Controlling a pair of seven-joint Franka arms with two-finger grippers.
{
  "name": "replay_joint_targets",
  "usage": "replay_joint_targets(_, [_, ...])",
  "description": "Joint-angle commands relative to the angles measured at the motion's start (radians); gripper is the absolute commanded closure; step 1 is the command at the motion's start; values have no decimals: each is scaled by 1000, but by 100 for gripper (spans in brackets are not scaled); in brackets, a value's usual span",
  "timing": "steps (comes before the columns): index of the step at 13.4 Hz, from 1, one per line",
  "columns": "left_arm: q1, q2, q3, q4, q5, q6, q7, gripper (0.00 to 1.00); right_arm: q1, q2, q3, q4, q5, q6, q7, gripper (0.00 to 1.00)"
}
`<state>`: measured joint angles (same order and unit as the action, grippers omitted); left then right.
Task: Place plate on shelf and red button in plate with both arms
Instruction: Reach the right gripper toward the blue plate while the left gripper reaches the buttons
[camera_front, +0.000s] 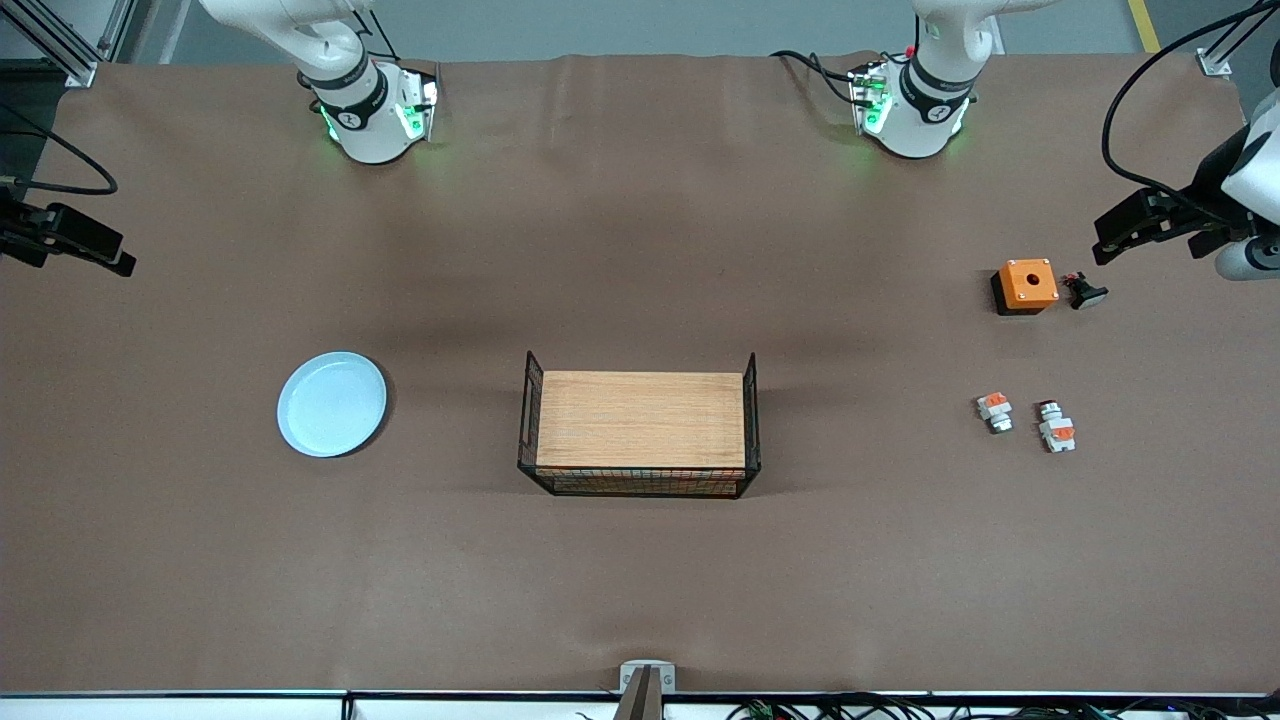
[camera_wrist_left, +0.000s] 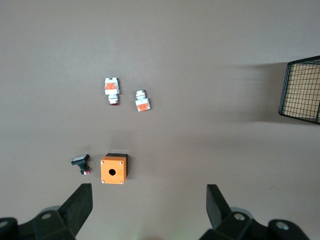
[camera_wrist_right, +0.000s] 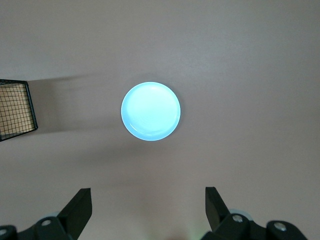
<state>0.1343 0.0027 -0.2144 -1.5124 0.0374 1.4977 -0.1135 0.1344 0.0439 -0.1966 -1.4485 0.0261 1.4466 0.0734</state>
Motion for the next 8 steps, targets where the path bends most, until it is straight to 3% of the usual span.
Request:
replay_joint_targets(1, [7,-1,0,29,-1,-27,3,0,21,1,-17,16,3,-6,5,0])
replay_joint_targets(8, [73,35,0,-8,9,-21,15,0,16,1,-20,17,1,-8,5,0])
